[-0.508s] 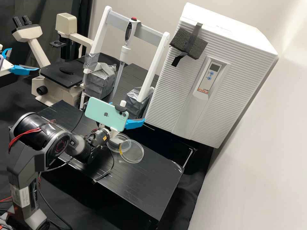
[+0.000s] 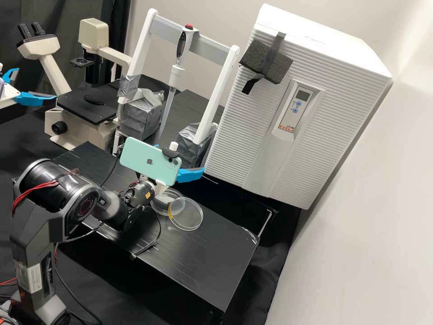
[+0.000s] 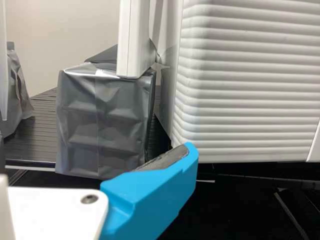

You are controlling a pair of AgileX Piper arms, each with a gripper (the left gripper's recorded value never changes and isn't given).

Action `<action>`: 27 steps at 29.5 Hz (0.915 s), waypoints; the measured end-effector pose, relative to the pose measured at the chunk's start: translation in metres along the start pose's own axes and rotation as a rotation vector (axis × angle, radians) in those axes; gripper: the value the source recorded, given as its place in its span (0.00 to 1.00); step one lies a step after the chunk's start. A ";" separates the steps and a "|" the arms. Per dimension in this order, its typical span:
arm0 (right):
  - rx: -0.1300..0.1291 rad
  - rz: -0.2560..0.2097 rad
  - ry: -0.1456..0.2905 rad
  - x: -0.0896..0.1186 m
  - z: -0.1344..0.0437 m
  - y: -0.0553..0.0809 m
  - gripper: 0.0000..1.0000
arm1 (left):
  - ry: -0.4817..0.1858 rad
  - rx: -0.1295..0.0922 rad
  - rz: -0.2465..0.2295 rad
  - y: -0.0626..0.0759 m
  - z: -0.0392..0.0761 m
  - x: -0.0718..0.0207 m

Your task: Open the bottle

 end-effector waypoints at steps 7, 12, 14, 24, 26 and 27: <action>0.000 0.000 0.000 0.000 0.000 0.000 1.00 | -0.173 -0.009 -0.044 -0.019 0.016 -0.0087; 0.000 0.000 0.000 0.000 0.000 0.000 1.00 | -0.248 -0.080 -0.117 -0.032 0.027 -0.0166; 0.000 0.000 0.000 0.000 0.000 0.000 1.00 | -0.288 -0.100 -0.151 -0.037 0.032 -0.0218; 0.000 0.000 0.000 0.000 0.000 0.000 1.00 | -0.442 -0.120 -0.231 -0.040 0.047 -0.0426; 0.000 0.000 0.000 0.000 0.000 0.000 1.00 | -0.450 -0.120 -0.239 -0.041 0.045 -0.0441; 0.000 0.000 0.000 0.000 0.000 0.000 1.00 | -0.444 -0.119 -0.240 -0.041 0.043 -0.0445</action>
